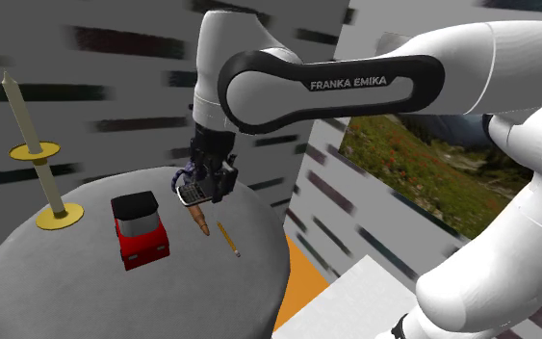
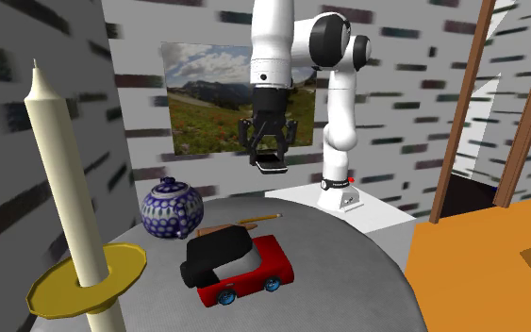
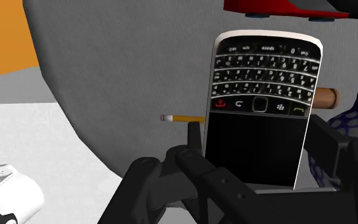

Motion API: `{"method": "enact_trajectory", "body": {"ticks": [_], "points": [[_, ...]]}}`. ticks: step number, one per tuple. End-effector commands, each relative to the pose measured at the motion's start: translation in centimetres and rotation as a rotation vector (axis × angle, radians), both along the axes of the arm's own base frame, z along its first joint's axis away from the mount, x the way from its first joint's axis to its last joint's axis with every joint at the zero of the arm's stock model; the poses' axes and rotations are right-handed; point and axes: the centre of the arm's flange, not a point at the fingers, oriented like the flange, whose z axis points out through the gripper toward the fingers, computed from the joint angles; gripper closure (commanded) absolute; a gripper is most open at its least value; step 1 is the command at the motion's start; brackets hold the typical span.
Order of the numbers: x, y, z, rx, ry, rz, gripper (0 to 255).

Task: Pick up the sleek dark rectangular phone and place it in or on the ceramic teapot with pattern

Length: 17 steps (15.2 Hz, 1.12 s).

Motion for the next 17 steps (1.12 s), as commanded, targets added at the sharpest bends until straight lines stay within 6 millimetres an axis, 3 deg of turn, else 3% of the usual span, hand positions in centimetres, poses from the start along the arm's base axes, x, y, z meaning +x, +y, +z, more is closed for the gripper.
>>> {"method": "enact_trajectory", "body": {"ticks": [1, 6, 17], "points": [[0.0, -0.1, 1.1, 0.0, 0.0, 0.0, 255], [0.0, -0.1, 3.3, 0.0, 0.0, 0.0, 255], [12.7, -7.1, 3.6, 0.0, 0.0, 0.0, 255]]}}
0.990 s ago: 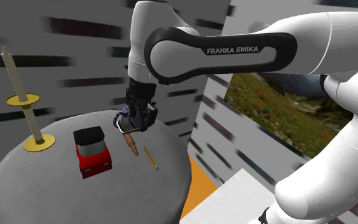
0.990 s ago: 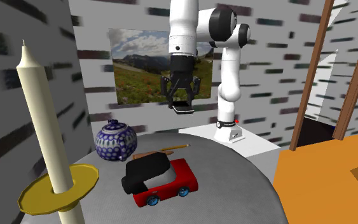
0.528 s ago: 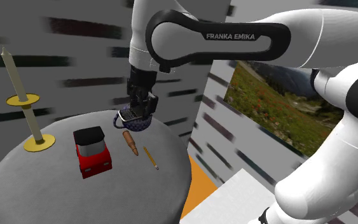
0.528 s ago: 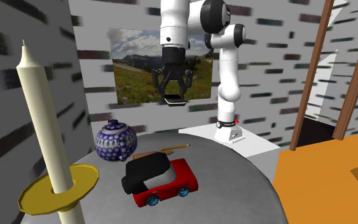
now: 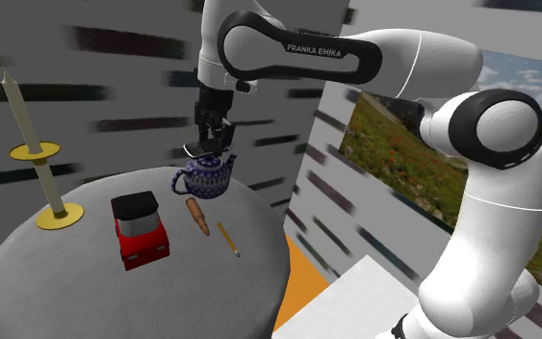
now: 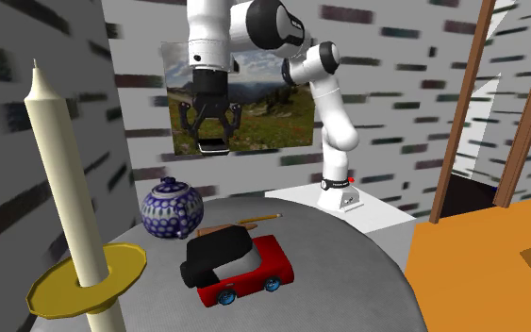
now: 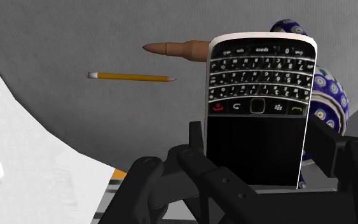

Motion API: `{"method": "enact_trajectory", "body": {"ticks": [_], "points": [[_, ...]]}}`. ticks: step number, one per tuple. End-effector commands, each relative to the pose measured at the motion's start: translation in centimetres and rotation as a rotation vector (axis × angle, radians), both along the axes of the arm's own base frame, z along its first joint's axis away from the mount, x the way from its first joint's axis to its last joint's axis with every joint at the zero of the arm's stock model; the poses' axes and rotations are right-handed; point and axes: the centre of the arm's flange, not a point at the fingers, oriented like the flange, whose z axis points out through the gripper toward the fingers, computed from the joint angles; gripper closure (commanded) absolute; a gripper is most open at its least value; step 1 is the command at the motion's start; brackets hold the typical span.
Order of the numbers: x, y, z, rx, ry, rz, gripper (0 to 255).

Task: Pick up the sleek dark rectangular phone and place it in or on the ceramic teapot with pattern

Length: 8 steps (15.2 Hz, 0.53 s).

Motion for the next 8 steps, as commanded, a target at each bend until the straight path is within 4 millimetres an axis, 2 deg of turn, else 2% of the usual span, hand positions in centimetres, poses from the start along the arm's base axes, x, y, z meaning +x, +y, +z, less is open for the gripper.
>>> {"method": "enact_trajectory", "body": {"ticks": [1, 8], "points": [[2.2, -1.5, 0.1, -0.002, -0.001, 0.0, 255], [10.1, -5.9, 0.3, -0.002, -0.001, 0.0, 255]]}}
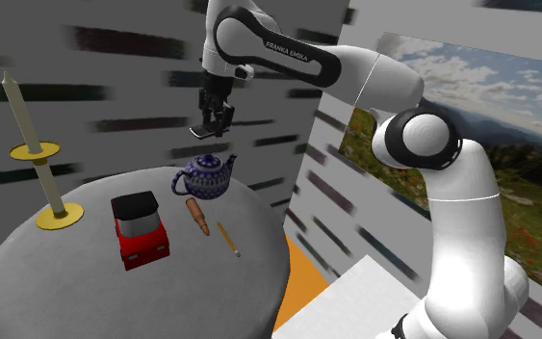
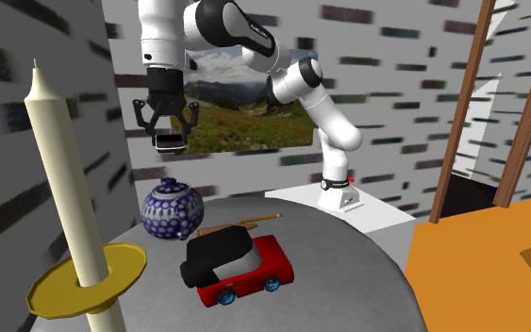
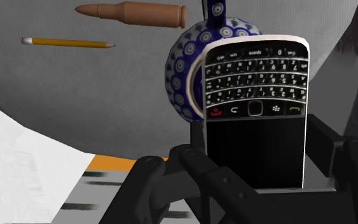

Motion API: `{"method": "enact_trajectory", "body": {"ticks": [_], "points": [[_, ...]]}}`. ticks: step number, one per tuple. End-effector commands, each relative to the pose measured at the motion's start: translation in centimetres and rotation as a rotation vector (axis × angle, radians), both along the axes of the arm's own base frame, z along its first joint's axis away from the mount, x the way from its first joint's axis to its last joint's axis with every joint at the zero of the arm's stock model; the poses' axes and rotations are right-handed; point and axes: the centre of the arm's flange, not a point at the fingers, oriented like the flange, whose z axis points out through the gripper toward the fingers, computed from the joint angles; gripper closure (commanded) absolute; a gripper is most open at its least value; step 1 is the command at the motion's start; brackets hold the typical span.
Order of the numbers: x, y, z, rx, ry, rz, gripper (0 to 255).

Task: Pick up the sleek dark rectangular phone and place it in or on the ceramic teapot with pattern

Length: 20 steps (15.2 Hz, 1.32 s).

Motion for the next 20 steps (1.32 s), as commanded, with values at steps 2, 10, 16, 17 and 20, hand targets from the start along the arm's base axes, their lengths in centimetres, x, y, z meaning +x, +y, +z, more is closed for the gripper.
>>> {"method": "enact_trajectory", "body": {"ticks": [2, 10, 16, 17, 20], "points": [[0.9, -0.5, -1.2, -0.003, 0.001, -0.001, 255], [0.9, -0.5, -5.4, -0.003, 0.001, -0.001, 255], [0.9, -0.5, -7.7, -0.003, 0.001, -0.001, 255], [0.9, -0.5, -7.7, -0.003, 0.001, -0.001, 255], [0.9, -0.5, -7.7, -0.003, 0.001, -0.001, 255]]}}
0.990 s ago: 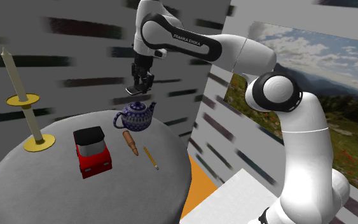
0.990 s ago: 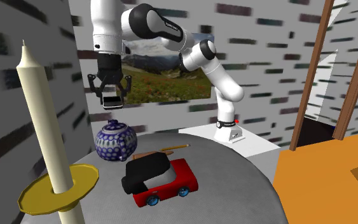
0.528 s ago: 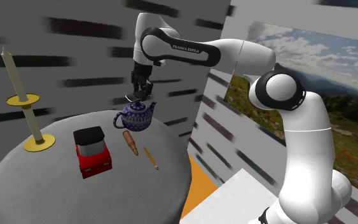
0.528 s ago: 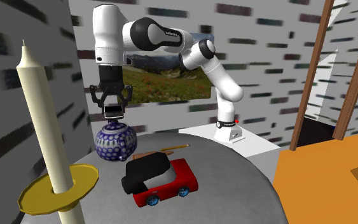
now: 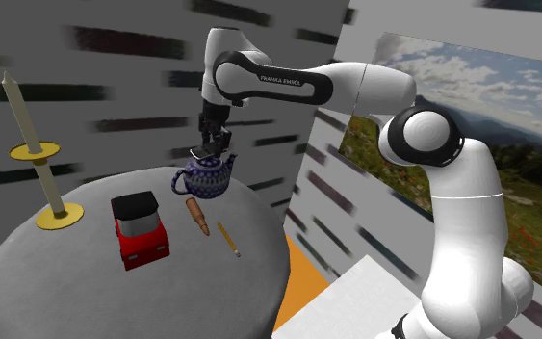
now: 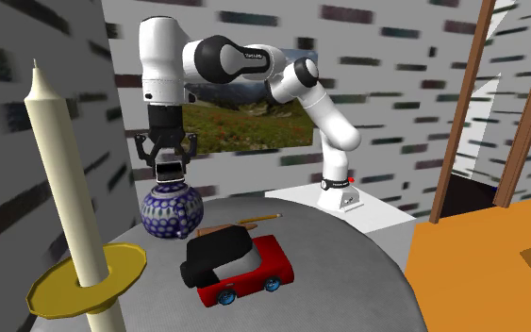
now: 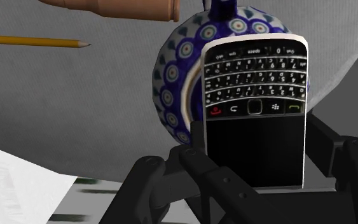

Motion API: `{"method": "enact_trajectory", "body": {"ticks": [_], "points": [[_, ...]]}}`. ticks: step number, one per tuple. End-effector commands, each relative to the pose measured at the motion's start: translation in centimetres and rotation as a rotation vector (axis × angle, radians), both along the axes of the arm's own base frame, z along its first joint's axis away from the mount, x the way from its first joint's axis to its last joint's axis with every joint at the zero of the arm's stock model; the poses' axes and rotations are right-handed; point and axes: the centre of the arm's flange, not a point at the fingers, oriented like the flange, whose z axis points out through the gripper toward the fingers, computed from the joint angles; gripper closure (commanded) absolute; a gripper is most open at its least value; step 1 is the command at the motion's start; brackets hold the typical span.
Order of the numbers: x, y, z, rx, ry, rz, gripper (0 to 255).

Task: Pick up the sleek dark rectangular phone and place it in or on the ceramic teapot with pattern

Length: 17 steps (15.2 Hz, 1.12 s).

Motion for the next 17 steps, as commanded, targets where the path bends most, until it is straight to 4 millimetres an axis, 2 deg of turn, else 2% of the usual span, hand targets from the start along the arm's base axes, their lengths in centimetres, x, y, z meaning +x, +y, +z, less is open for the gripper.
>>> {"method": "enact_trajectory", "body": {"ticks": [1, 2, 3, 8, 12, 17], "points": [[0.0, 0.0, 0.0, 0.0, 0.0, 0.0, 255], [0.0, 0.0, 0.0, 0.0, 0.0, 0.0, 255], [0.0, 0.0, 0.0, 0.0, 0.0, 0.0, 0], [0.0, 0.0, 0.0, 0.0, 0.0, 0.0, 0], [-0.3, -0.1, 5.0, 0.0, 0.0, 0.0, 0], [-0.3, -0.1, 5.0, 0.0, 0.0, 0.0, 0]]}}
